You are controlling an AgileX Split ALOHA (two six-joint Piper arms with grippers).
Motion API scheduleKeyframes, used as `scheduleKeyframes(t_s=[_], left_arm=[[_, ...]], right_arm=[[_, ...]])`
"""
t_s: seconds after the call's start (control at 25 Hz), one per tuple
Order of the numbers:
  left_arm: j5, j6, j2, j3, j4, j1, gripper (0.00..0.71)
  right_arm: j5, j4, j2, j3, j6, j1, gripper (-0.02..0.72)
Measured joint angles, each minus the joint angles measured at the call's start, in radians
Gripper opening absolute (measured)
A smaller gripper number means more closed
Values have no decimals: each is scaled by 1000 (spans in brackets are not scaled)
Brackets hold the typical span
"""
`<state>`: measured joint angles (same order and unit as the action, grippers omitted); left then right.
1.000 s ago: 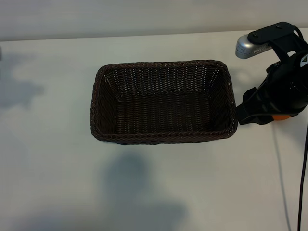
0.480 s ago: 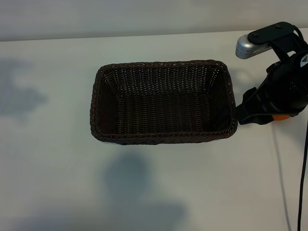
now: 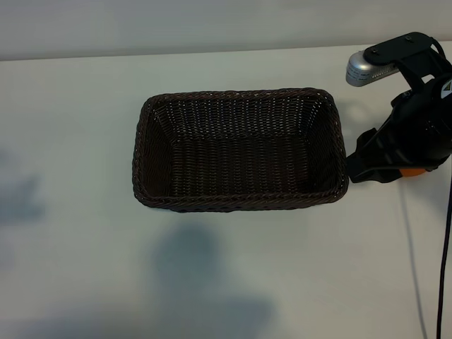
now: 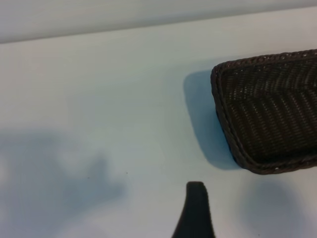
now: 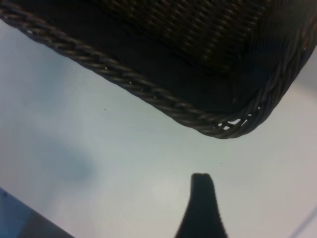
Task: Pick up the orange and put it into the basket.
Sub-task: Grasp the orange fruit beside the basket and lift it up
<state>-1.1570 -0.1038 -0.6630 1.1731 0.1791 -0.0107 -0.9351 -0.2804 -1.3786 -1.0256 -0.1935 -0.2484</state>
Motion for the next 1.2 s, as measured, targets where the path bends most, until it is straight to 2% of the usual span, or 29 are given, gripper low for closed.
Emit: scheduleKeyframes(t_s=[0.24, 0.72, 0.92, 1.2], left_arm=[[0, 33, 197, -99, -31, 0, 596], [-13, 82, 397, -165, -83, 0, 596], [-13, 104, 476, -269, -130, 0, 596], [-13, 104, 493, -448, -148, 0, 595]], right_arm=[[0, 0, 0, 0, 0, 0, 525], [0, 0, 0, 0, 0, 0, 525], [0, 0, 0, 0, 0, 0, 525], [0, 0, 0, 0, -1, 0, 525]])
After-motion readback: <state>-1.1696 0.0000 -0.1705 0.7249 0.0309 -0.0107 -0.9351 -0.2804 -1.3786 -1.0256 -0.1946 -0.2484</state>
